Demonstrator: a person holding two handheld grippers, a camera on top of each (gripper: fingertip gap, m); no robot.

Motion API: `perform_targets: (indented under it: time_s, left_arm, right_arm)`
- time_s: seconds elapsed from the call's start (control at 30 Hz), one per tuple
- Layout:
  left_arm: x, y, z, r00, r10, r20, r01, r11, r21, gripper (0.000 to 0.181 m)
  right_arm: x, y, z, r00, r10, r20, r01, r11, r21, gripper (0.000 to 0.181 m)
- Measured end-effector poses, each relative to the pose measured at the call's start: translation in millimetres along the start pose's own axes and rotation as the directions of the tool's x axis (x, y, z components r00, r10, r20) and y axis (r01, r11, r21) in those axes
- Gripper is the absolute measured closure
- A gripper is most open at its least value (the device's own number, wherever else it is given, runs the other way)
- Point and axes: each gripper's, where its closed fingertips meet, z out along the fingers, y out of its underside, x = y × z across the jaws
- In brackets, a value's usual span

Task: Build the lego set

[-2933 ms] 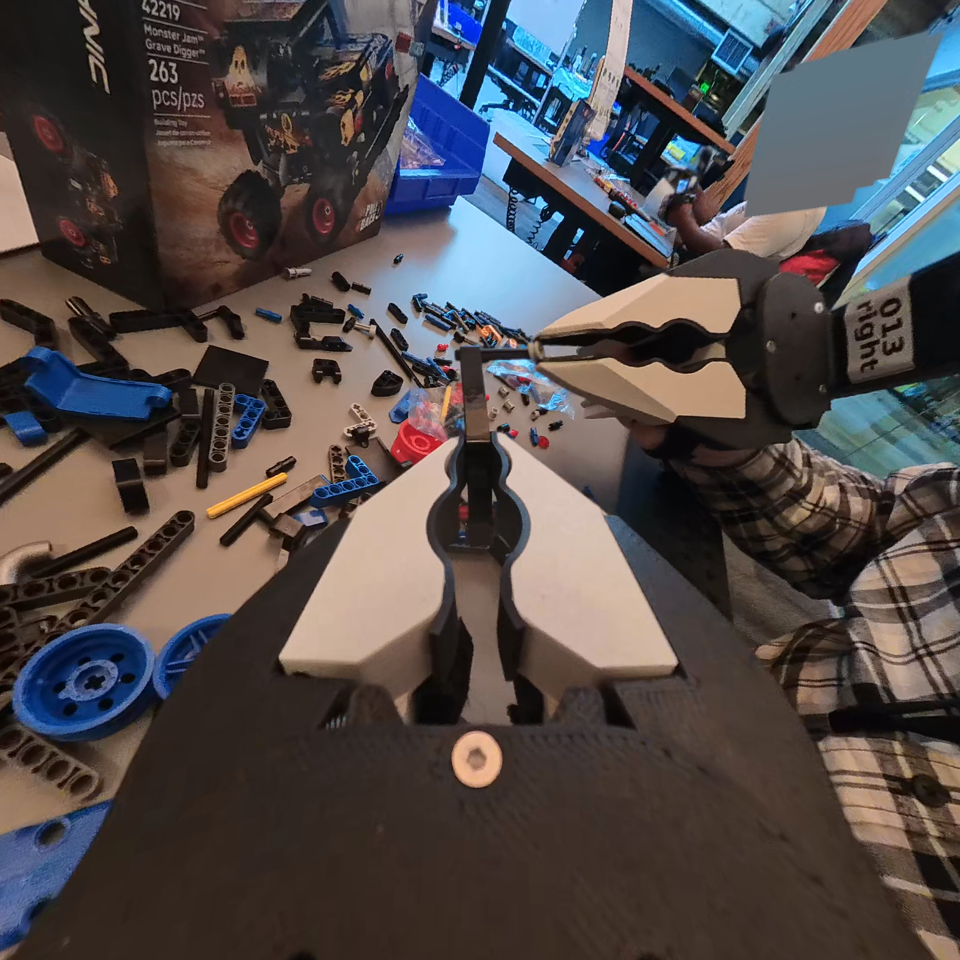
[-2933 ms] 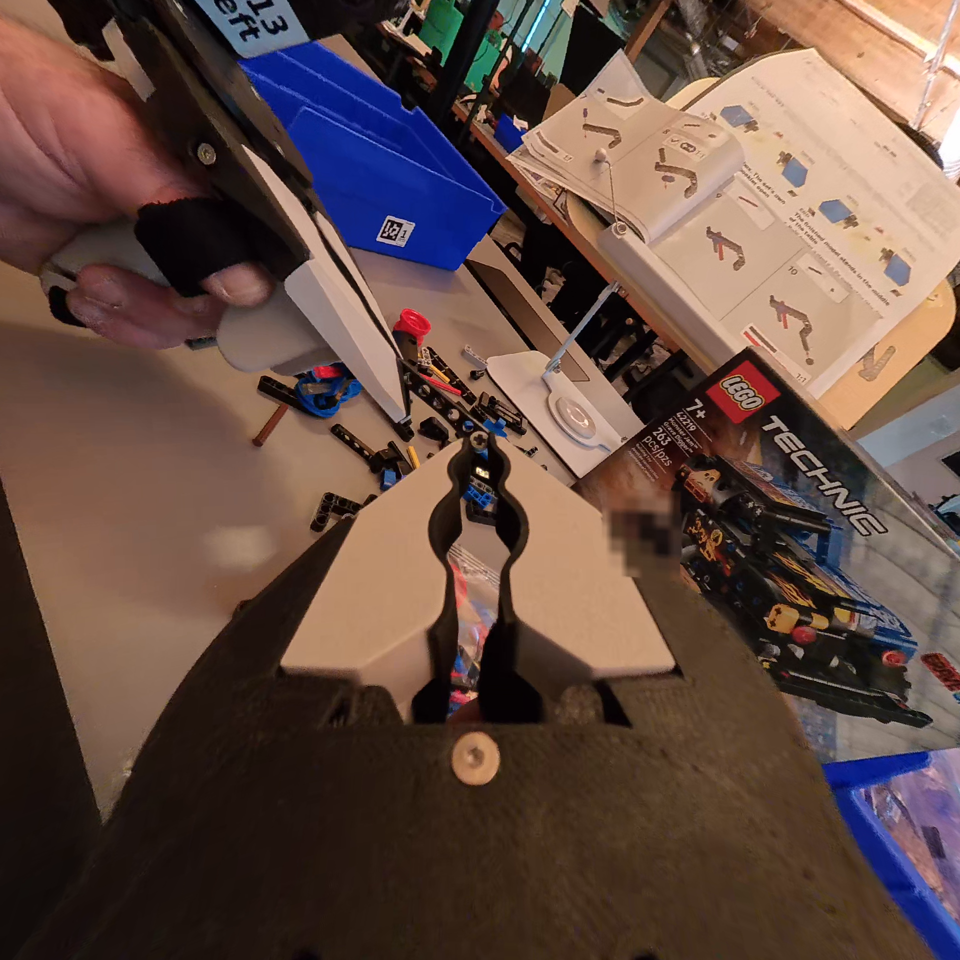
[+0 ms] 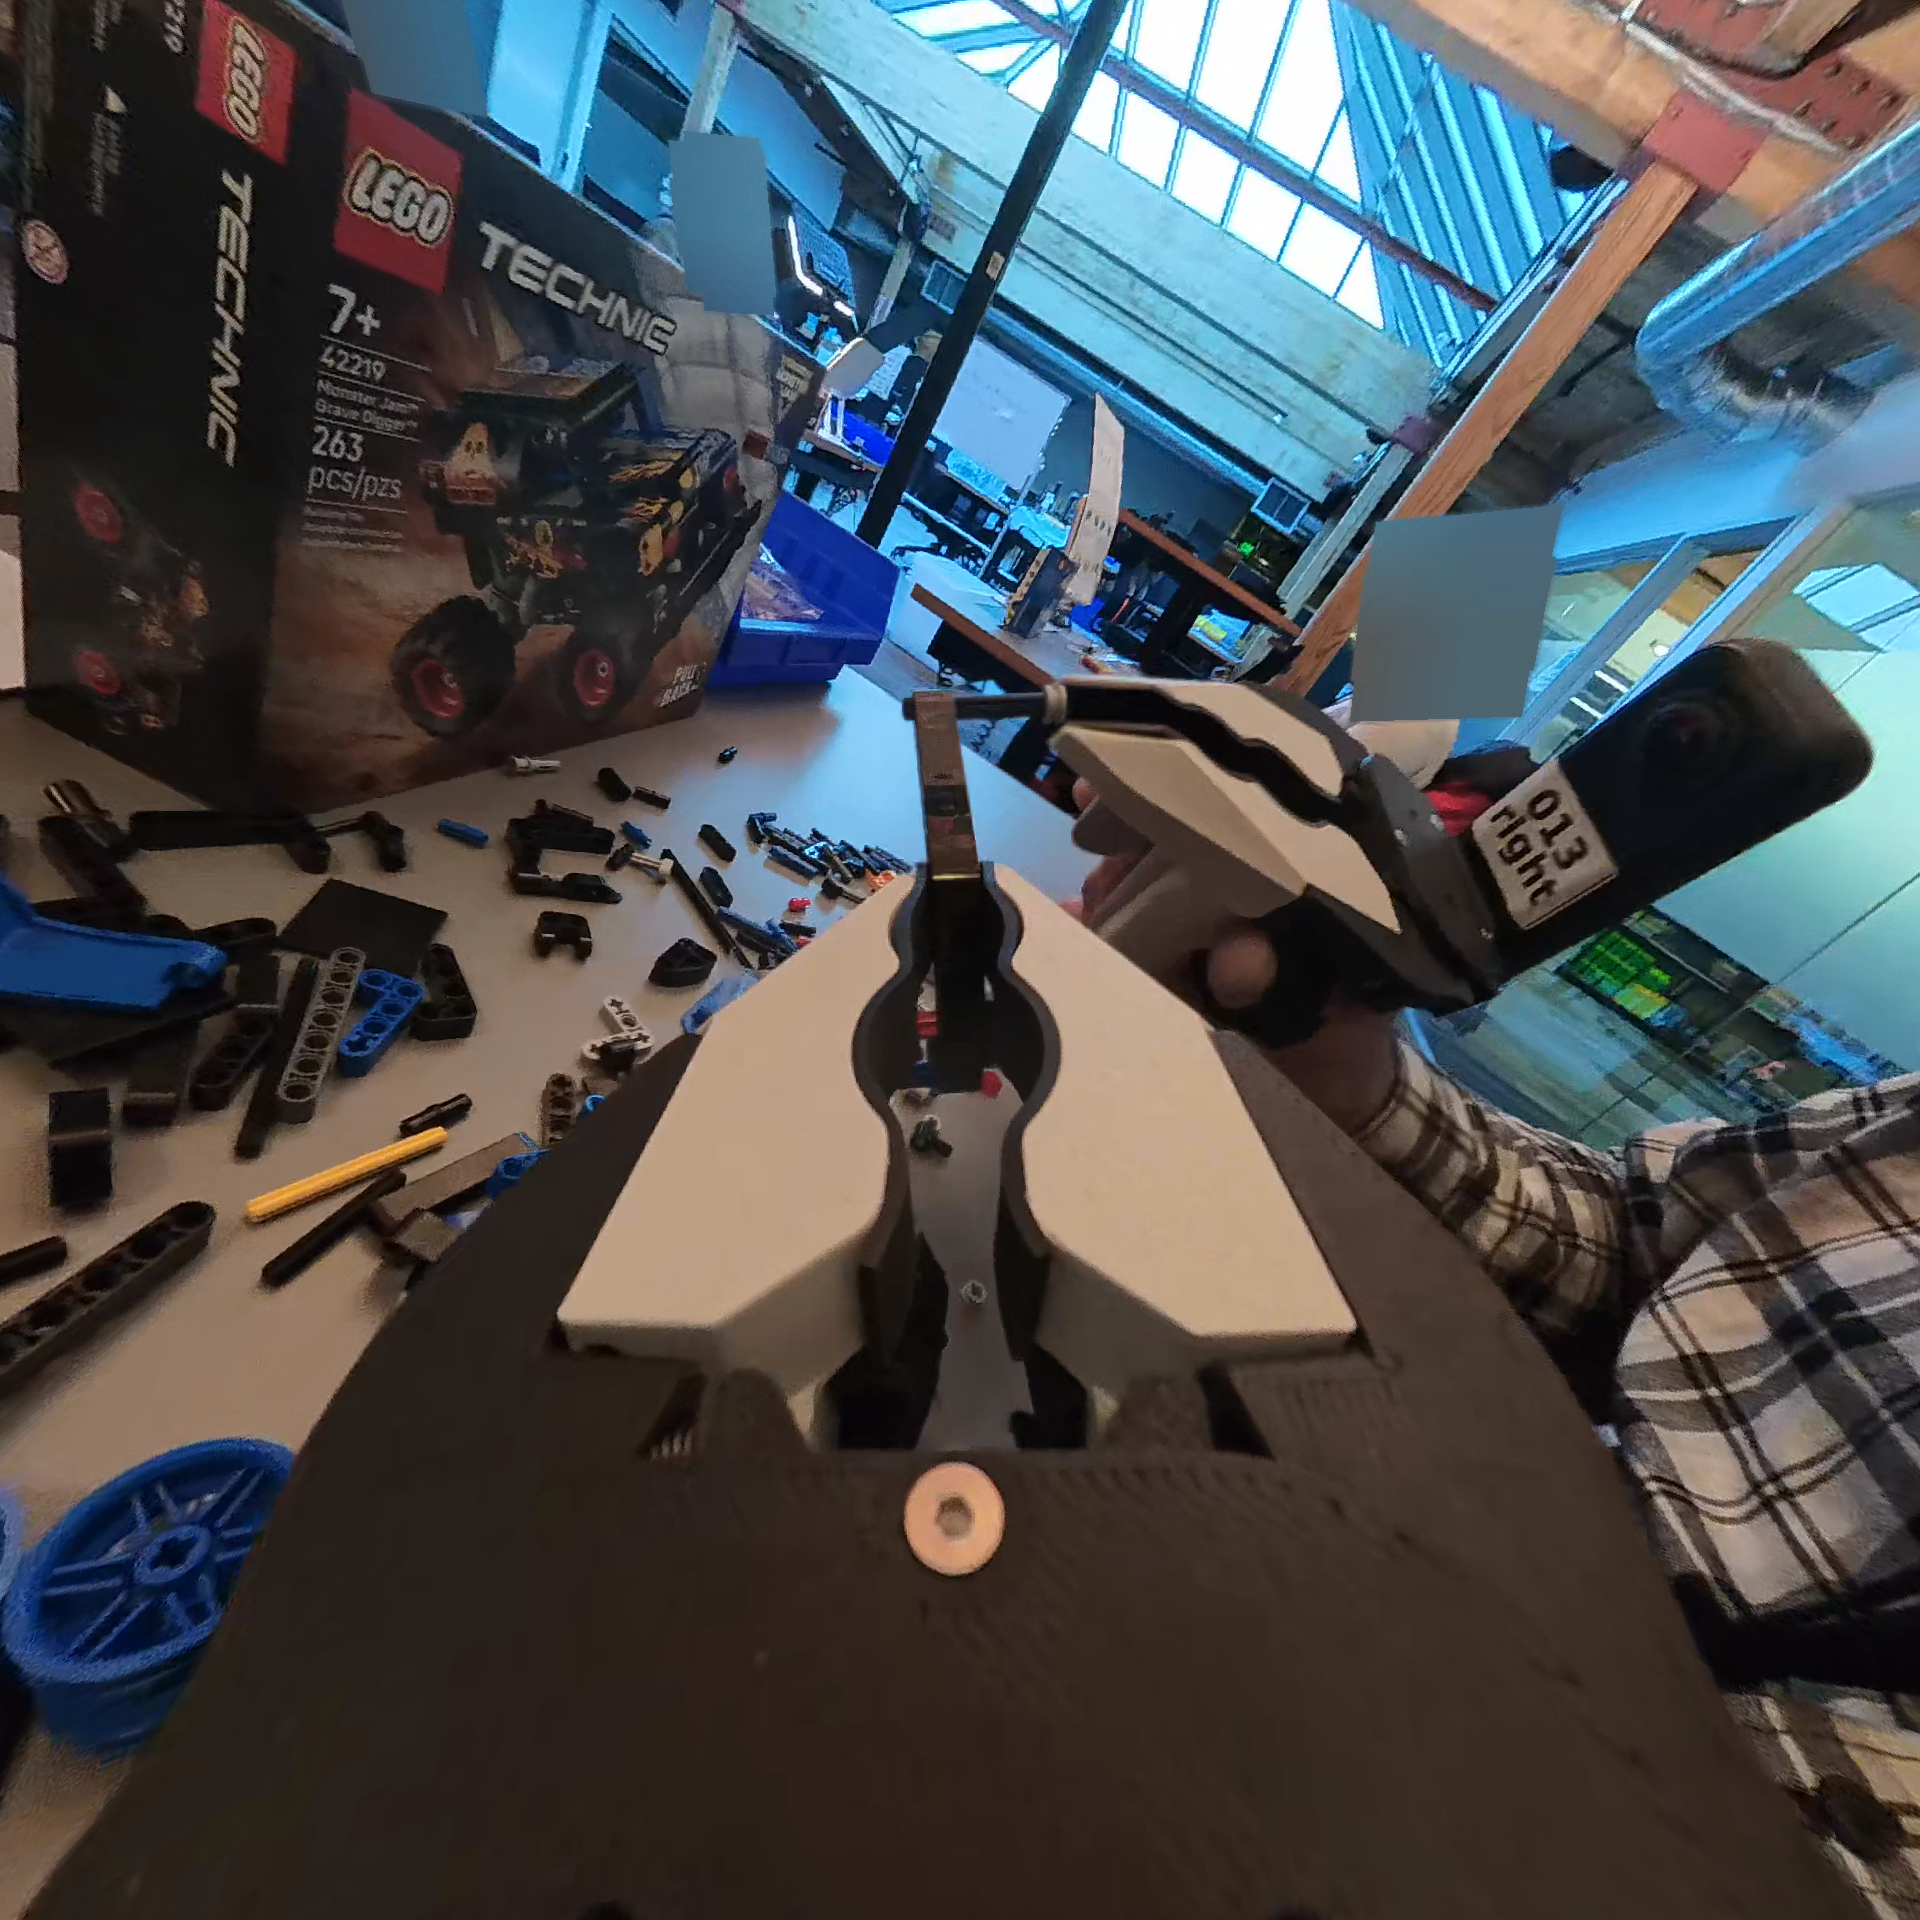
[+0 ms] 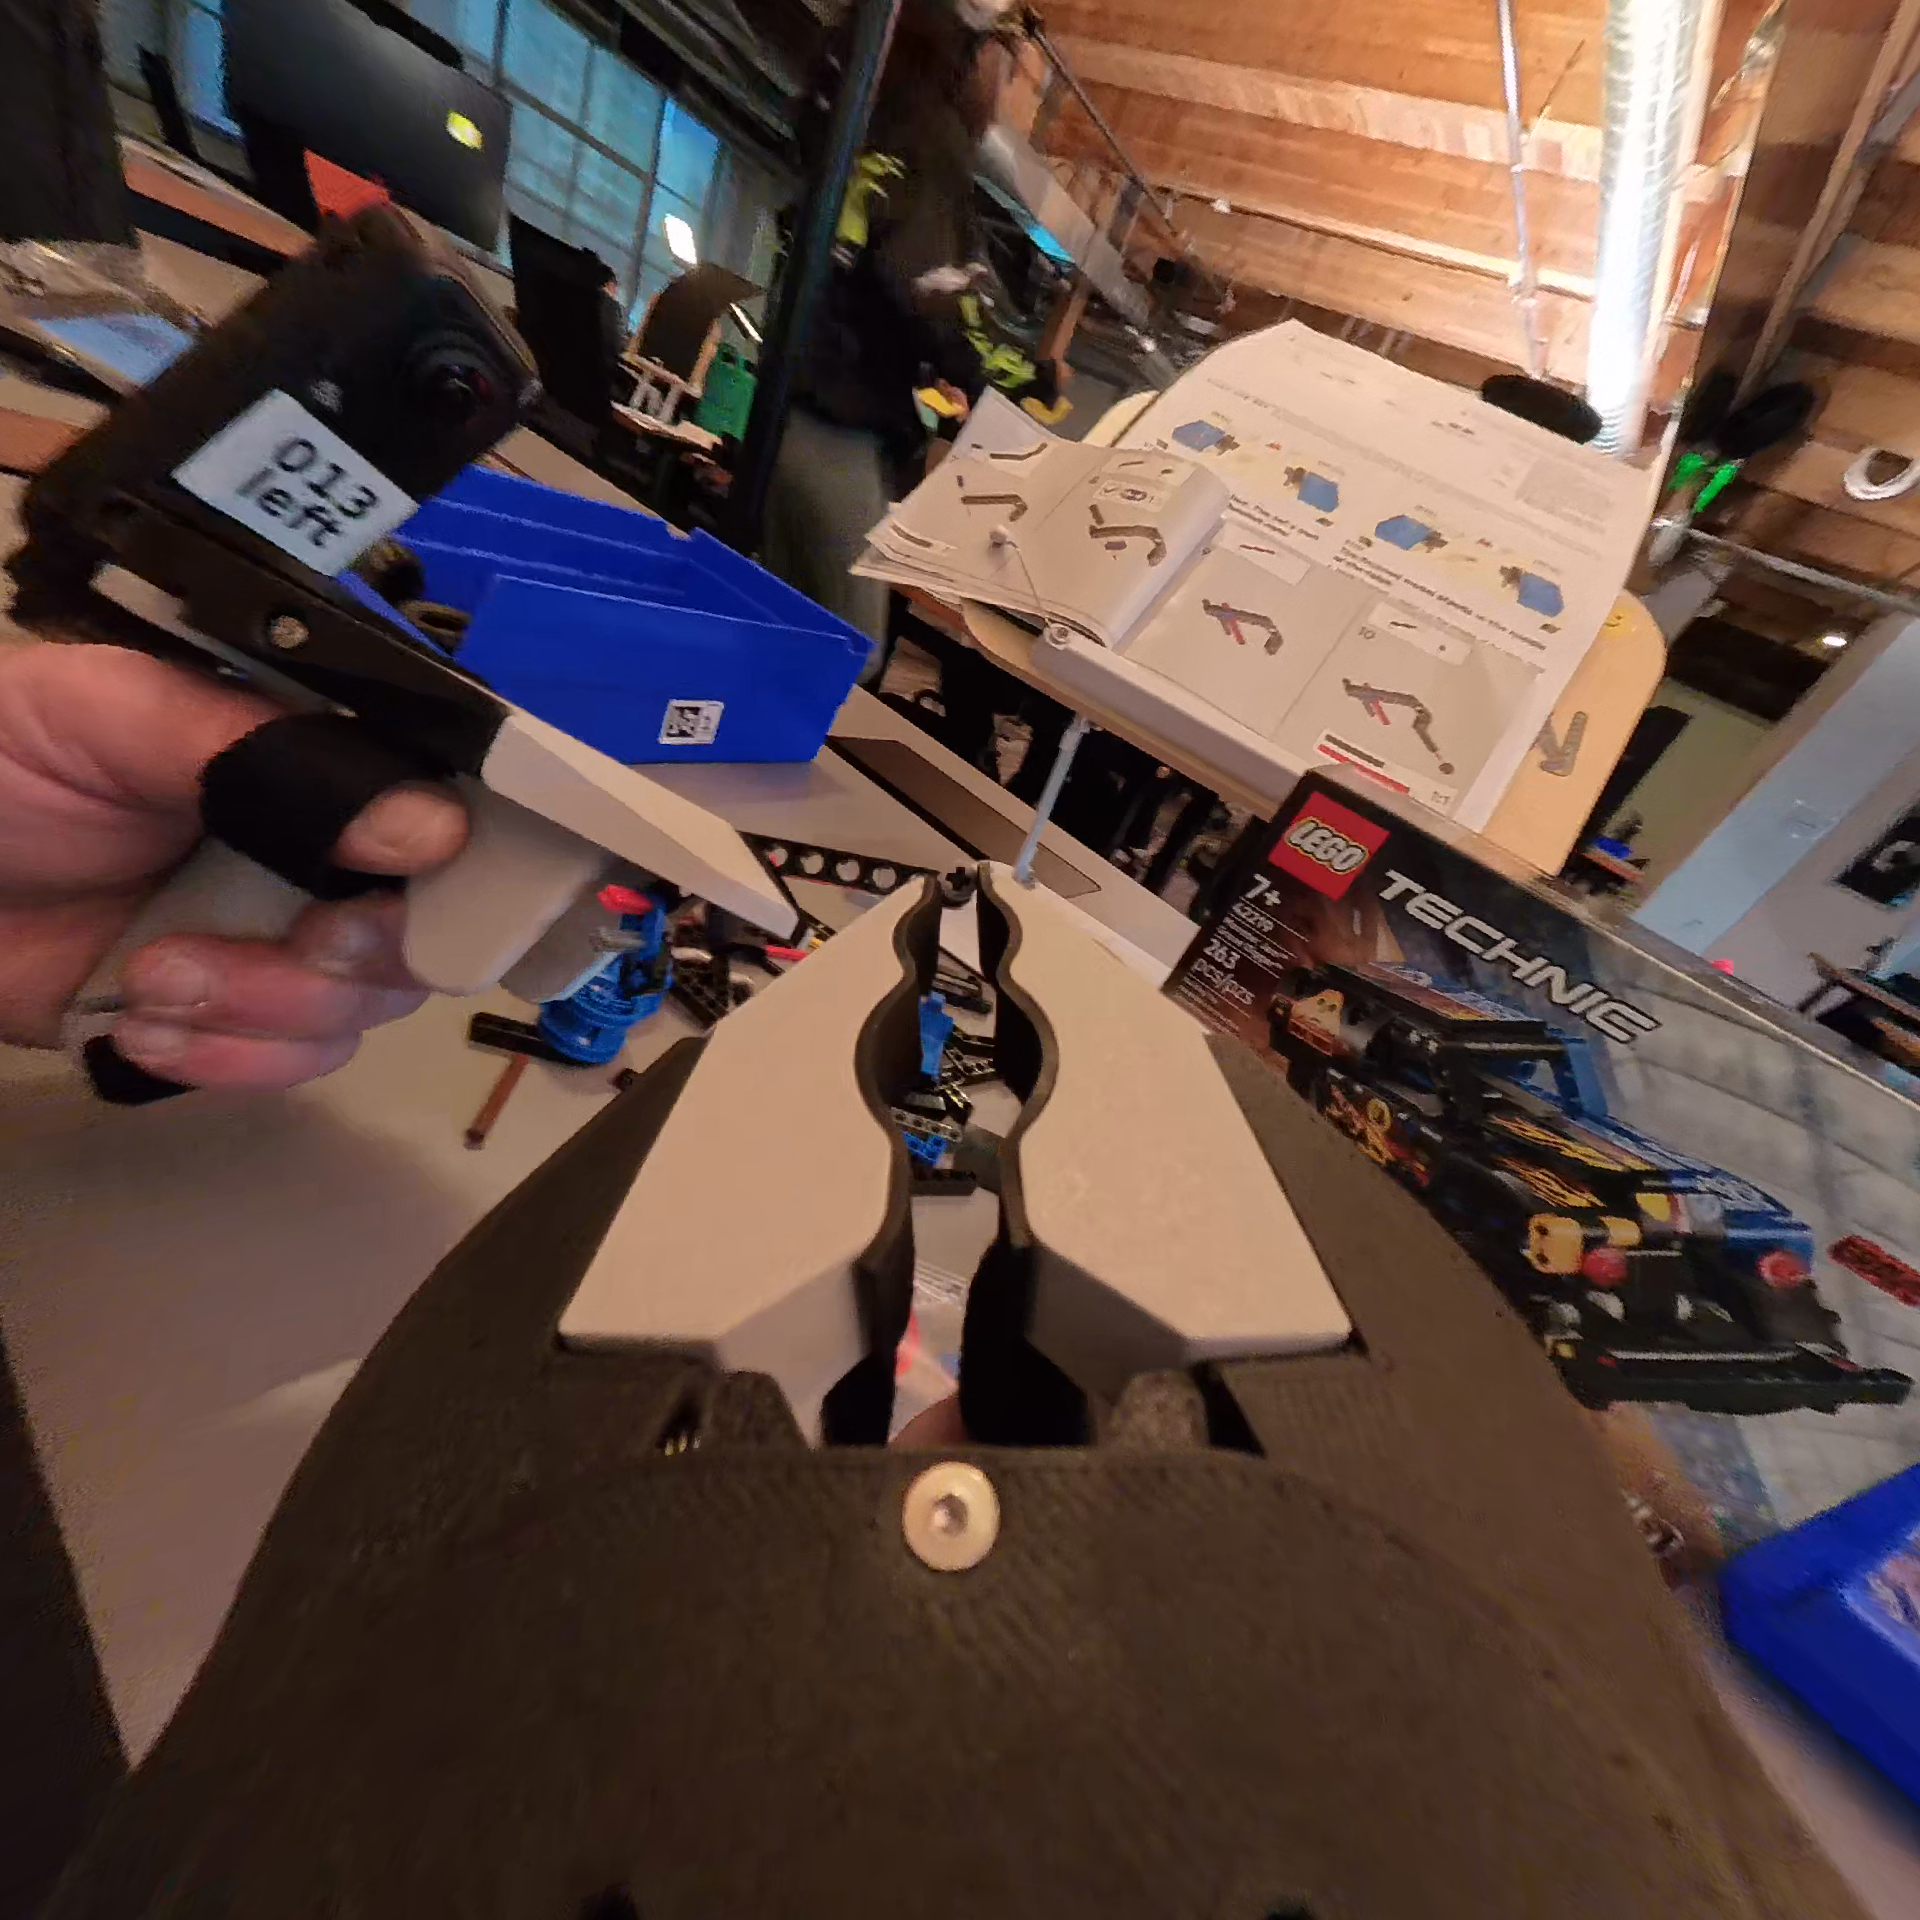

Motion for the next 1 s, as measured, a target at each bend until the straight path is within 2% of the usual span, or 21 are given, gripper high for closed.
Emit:
perform_targets:
  time_s: [0.17,0.23,0.33,0.43,0.57,0.63,0.7,0.73,1.0]
  left_arm:
    - [0,0,-3,0.999,-0.016,-0.028,0.016,1.000,-0.013,0.176]
    - [5,-2,-4,0.997,-0.022,-0.074,0.021,1.000,-0.019,0.176]
    - [13,-5,-5,0.991,-0.011,-0.134,0.009,1.000,-0.015,0.177]
    - [20,0,-2,0.986,0.002,-0.165,-0.008,0.999,-0.036,0.176]
    - [34,4,0,0.972,0.019,-0.233,-0.031,0.998,-0.050,0.176]
    - [37,5,1,0.969,0.018,-0.247,-0.031,0.998,-0.049,0.176]
    - [36,5,1,0.970,0.023,-0.243,-0.036,0.998,-0.048,0.176]
    - [37,5,0,0.969,0.028,-0.245,-0.040,0.998,-0.047,0.176]
    - [40,6,1,0.966,0.026,-0.258,-0.038,0.998,-0.045,0.176]
  right_arm:
    - [-3,-7,-10,0.988,0.091,0.124,-0.098,0.994,0.045,0.165]
    - [0,-7,-12,0.961,0.190,0.199,-0.200,0.979,0.028,0.154]
    - [4,-5,-12,0.868,0.373,0.327,-0.392,0.920,-0.009,0.139]
    - [-1,-8,-13,0.750,0.490,0.445,-0.529,0.848,-0.042,0.121]
    - [-9,-9,-15,0.632,0.558,0.537,-0.607,0.788,-0.104,0.124]
    - [-14,-14,-19,0.589,0.562,0.581,-0.626,0.772,-0.113,0.132]
    - [-18,-18,-23,0.559,0.559,0.612,-0.638,0.762,-0.113,0.148]
    - [-18,-20,-24,0.545,0.565,0.620,-0.649,0.752,-0.115,0.149]
    - [-17,-24,-30,0.534,0.564,0.629,-0.668,0.738,-0.094,0.151]
